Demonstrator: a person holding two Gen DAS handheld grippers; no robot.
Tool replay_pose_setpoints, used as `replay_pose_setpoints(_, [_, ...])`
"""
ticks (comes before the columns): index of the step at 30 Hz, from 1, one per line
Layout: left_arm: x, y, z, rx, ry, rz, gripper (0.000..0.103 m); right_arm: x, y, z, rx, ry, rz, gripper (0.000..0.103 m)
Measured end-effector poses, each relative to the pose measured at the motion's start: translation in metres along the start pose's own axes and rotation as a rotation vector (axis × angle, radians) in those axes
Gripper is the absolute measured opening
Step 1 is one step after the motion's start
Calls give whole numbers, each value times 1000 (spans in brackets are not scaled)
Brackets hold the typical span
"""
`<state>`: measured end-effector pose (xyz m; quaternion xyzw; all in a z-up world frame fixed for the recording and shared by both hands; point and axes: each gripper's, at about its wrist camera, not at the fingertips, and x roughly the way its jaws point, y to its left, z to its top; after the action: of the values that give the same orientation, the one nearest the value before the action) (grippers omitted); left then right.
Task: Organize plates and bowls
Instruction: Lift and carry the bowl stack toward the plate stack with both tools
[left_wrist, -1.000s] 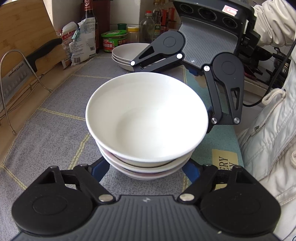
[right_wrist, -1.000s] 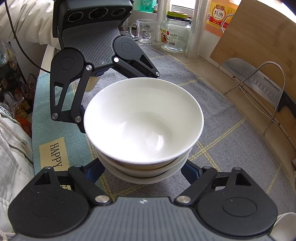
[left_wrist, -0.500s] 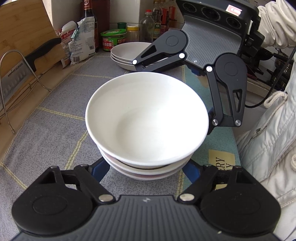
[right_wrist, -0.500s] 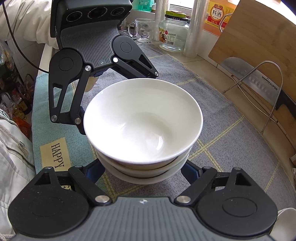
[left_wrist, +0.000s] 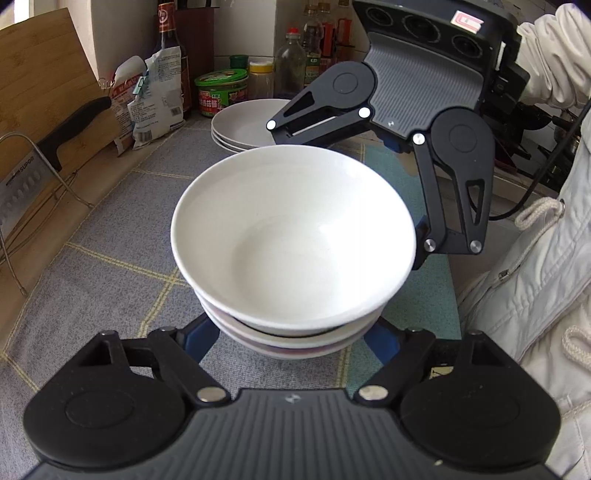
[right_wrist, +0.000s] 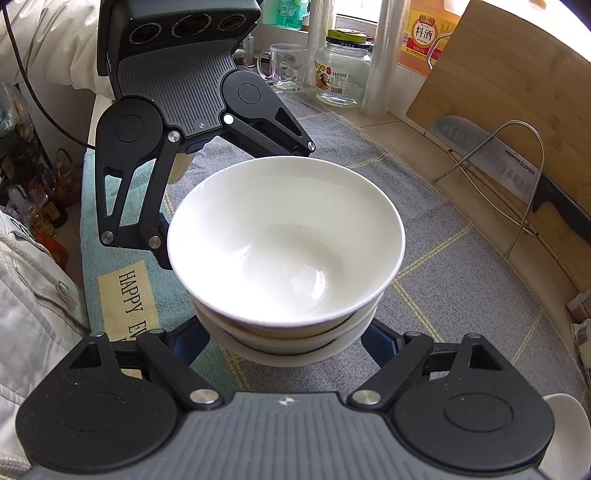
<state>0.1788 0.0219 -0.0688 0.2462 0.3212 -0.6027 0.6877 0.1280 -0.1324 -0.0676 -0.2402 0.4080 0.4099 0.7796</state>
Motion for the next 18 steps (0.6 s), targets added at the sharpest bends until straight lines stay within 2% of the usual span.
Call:
replay_pose_setpoints(10, [27,-8,47,28,-10,21,84,-35,-28,-25,-1,-12,-21,91])
replay_pose_setpoints(18, [60,-12,94,86,-25,21,84,-71,-59,-54,0,-22,-75,91])
